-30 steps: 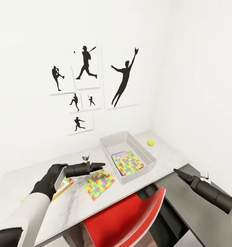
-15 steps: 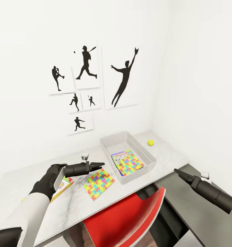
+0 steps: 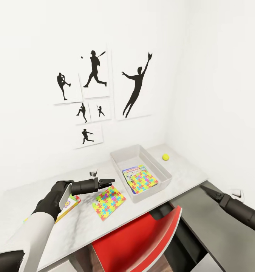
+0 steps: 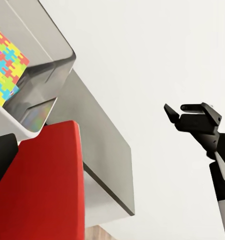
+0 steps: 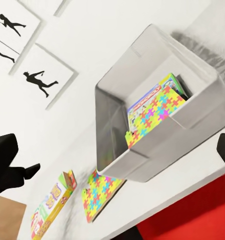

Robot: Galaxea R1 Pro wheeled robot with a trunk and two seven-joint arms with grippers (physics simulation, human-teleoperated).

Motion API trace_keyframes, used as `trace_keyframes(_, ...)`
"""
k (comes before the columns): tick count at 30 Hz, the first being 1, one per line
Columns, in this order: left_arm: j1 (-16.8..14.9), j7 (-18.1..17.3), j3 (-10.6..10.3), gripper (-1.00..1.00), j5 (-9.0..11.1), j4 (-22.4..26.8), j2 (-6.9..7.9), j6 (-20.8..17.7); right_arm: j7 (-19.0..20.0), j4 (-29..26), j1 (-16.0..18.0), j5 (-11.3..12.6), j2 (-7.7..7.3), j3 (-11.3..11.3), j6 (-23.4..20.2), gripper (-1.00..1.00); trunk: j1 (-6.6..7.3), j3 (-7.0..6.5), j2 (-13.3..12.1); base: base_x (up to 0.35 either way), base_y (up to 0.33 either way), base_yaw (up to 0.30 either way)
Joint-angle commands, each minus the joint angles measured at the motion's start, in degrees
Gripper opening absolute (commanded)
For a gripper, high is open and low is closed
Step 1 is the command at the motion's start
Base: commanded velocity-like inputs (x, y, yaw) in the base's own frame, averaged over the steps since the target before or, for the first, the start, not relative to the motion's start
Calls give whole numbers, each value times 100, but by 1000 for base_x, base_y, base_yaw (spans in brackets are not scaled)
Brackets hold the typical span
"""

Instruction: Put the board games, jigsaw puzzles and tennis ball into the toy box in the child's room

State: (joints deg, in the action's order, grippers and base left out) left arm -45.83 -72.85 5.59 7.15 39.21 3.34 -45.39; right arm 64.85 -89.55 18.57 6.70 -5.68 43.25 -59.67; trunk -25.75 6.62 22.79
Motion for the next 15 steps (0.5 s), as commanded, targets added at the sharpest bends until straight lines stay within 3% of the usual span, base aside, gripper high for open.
trace_keyframes(1, -5, -10, 2, 100, 15, -1, 0, -53, 16, 0, 6, 29, -29, 13, -33, 100, -4, 13, 12, 0, 0, 0)
trace_keyframes(15, -5, -11, -5, 100, 14, -1, 65, -53, 258, 8, -88, 96, -70, 81, -33, 100, -4, 13, 12, -19, 17, 0)
